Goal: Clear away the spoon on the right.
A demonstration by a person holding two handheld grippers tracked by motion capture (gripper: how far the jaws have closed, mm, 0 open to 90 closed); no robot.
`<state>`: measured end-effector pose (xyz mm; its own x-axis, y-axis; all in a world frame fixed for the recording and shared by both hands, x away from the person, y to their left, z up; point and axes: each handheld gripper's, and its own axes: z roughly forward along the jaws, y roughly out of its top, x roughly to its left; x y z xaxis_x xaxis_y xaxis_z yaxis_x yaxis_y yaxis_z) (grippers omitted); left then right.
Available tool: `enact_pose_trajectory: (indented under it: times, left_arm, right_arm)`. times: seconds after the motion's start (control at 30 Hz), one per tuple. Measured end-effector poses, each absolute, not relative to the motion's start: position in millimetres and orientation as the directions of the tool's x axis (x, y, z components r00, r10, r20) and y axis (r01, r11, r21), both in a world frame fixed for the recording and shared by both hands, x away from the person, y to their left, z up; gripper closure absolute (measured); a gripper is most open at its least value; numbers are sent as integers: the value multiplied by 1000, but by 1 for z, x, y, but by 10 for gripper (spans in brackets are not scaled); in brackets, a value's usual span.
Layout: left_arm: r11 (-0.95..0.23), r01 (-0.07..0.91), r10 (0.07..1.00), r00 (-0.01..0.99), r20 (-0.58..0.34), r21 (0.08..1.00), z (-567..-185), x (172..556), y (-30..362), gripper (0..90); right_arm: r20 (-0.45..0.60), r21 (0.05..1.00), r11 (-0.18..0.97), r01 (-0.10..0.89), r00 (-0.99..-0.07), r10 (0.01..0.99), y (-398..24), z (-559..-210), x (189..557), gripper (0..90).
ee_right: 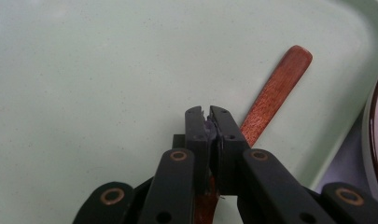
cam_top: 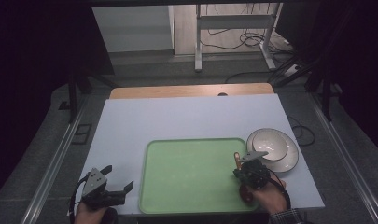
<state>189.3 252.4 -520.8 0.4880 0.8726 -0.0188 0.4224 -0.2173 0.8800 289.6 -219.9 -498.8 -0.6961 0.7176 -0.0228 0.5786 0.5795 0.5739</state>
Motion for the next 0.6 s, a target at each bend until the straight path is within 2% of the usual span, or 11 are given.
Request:
enact_pose_trajectory:
  times: [0.6]
  left_arm:
    - [-220, 421, 873, 488, -15, 880, -521, 189, 252, 24]
  right_arm:
    - [-38, 600, 577, 554, -701, 712, -220, -495, 288, 789]
